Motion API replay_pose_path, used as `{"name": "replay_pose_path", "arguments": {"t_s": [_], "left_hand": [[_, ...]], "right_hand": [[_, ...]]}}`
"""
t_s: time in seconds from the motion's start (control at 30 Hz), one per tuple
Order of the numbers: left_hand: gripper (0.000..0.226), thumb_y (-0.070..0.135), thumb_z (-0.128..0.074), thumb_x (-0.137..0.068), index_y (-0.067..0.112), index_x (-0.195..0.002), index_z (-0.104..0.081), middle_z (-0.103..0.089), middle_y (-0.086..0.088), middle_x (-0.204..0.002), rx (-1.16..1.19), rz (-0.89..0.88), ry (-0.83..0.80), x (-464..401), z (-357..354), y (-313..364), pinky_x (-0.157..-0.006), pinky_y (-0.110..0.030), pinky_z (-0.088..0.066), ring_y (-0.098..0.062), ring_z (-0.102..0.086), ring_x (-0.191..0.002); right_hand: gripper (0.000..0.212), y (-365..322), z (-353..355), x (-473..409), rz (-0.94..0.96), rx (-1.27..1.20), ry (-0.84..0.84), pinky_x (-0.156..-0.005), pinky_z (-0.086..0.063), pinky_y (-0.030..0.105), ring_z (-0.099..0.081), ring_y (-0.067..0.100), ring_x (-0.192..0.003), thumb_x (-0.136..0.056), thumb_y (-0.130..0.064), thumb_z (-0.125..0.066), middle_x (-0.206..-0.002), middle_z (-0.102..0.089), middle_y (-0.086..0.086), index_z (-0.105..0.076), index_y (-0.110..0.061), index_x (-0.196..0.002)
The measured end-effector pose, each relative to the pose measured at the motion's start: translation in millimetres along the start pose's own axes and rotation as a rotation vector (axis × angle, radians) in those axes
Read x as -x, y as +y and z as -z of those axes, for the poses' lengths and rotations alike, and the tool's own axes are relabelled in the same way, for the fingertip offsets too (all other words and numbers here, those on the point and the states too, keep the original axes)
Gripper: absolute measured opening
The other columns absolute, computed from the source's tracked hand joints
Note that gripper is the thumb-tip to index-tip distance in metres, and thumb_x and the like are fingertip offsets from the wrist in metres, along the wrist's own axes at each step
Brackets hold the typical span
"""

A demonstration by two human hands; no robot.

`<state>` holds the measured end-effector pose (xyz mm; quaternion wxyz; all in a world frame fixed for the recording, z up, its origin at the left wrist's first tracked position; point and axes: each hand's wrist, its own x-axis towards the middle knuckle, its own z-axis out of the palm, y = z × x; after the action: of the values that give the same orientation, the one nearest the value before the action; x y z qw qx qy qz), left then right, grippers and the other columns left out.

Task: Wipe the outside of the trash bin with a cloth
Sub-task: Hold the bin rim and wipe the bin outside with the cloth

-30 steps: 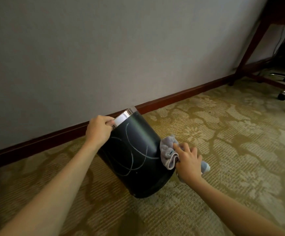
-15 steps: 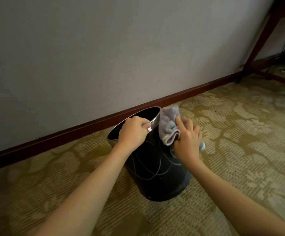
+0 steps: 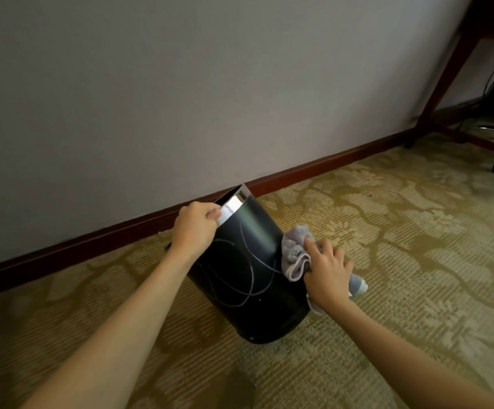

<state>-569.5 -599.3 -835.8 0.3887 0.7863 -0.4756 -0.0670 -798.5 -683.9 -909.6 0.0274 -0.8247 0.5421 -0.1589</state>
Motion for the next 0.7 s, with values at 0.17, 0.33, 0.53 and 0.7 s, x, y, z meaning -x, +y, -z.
{"name": "replay_pose_path", "arguments": {"t_s": [0.17, 0.33, 0.53, 0.7], "left_hand": [[0.032, 0.019, -0.049, -0.094, 0.013, -0.064, -0.06, -0.057, -0.001, -0.058, 0.014, -0.108, -0.148, 8.1, -13.9, 32.4, -0.059, -0.034, -0.044, -0.018, -0.056, -0.06], [0.035, 0.019, -0.049, -0.094, 0.0, -0.064, -0.051, -0.046, -0.009, -0.056, 0.019, -0.095, -0.209, -2.1, -21.1, 43.6, -0.056, -0.033, -0.036, -0.023, -0.044, -0.054], [0.029, 0.019, -0.05, -0.093, 0.008, -0.069, -0.063, -0.062, -0.009, -0.063, 0.011, -0.041, -0.088, -16.2, -11.3, 19.2, -0.067, -0.037, -0.048, -0.028, -0.06, -0.067], [0.022, 0.014, -0.053, -0.093, 0.013, -0.083, -0.072, -0.066, -0.008, -0.071, 0.075, 0.126, 0.027, -23.7, 4.5, -25.8, -0.073, -0.039, -0.047, -0.028, -0.062, -0.076]], "right_hand": [[0.064, -30.2, 25.6, -22.0, 0.038, -0.113, 0.156, -0.081, -0.029, 0.04, -0.035, 0.029, -0.106, -0.074, -0.004, -0.053, -0.129, -0.041, 0.006, -0.041, -0.023, -0.134], [0.072, -24.3, 28.8, -19.5, 0.131, -0.193, 0.256, -0.082, -0.029, 0.04, -0.038, 0.032, -0.105, -0.068, 0.003, -0.055, -0.129, -0.045, 0.01, -0.045, -0.018, -0.136], [0.063, 5.2, -1.7, 8.6, 0.242, -0.193, 0.221, -0.076, -0.042, 0.047, -0.05, 0.038, -0.098, -0.063, 0.007, -0.069, -0.123, -0.059, 0.01, -0.062, -0.014, -0.123], [0.06, 28.9, -5.8, 13.7, 0.356, -0.105, 0.158, -0.075, -0.045, 0.05, -0.056, 0.04, -0.099, -0.06, 0.005, -0.079, -0.116, -0.065, 0.003, -0.069, -0.019, -0.113]]}}
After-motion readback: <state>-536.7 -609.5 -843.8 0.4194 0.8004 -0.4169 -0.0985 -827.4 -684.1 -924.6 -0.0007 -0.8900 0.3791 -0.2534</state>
